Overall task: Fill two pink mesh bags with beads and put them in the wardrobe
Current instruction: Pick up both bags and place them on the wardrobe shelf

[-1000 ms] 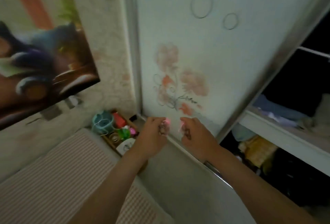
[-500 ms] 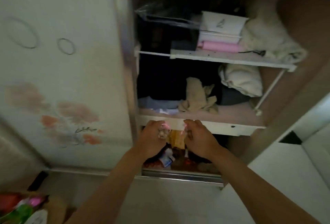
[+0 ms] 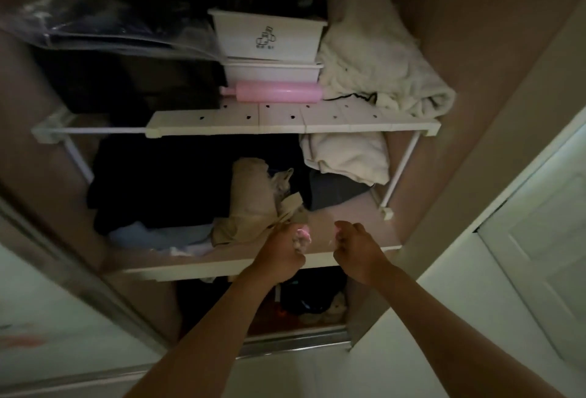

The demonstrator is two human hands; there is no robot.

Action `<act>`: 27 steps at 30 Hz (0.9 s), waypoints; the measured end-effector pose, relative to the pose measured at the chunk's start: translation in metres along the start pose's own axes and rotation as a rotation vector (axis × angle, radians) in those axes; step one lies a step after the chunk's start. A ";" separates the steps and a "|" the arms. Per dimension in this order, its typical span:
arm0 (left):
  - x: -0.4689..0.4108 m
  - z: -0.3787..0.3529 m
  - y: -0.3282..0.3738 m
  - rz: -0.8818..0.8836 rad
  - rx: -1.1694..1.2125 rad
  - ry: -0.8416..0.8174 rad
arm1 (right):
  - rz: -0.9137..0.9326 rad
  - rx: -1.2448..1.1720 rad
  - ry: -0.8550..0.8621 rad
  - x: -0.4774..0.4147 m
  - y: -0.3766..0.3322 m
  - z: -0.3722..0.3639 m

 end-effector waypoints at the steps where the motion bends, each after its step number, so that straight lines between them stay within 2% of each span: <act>1: -0.017 -0.006 0.001 0.011 -0.029 -0.013 | -0.024 0.000 -0.004 -0.010 0.008 0.001; 3: -0.049 -0.015 0.001 -0.010 -0.077 -0.113 | -0.065 0.023 -0.017 -0.032 0.022 0.004; 4: -0.063 -0.021 -0.002 -0.079 -0.120 -0.154 | -0.086 0.037 -0.023 -0.042 0.028 0.005; 6: -0.095 -0.037 -0.012 -0.040 0.158 -0.133 | -0.129 0.042 -0.019 -0.062 0.038 0.005; 8: -0.123 -0.044 -0.017 -0.183 -0.123 -0.163 | -0.172 0.044 0.001 -0.080 0.048 0.005; 9: -0.132 -0.046 -0.013 -0.133 -0.160 -0.159 | -0.186 0.049 0.013 -0.088 0.053 0.004; 10: -0.138 -0.048 -0.011 -0.064 -0.105 -0.153 | -0.198 0.057 0.020 -0.095 0.057 0.003; 12: -0.152 -0.060 -0.014 -0.135 -0.055 -0.132 | -0.223 0.066 0.041 -0.106 0.063 -0.001; 16: -0.175 -0.088 -0.029 -0.113 -0.048 -0.180 | -0.267 0.100 0.076 -0.122 0.075 -0.017; 20: -0.186 -0.108 -0.047 -0.152 -0.093 -0.215 | -0.280 0.164 0.010 -0.131 0.089 -0.033; 24: -0.188 -0.107 -0.043 -0.255 -0.230 -0.089 | -0.247 0.180 0.005 -0.137 0.100 -0.039; 27: -0.184 -0.104 -0.037 -0.209 -0.281 -0.094 | -0.215 0.179 0.000 -0.138 0.103 -0.039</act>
Point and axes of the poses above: each hand's wrist, its own x-axis away from the middle knuckle, its own z-axis out of the back of the hand, y = z × x, the point moved 1 cm from there along -x, towards the middle knuckle, and after that the axes turned 3 degrees about -x, right-handed, at the moved point
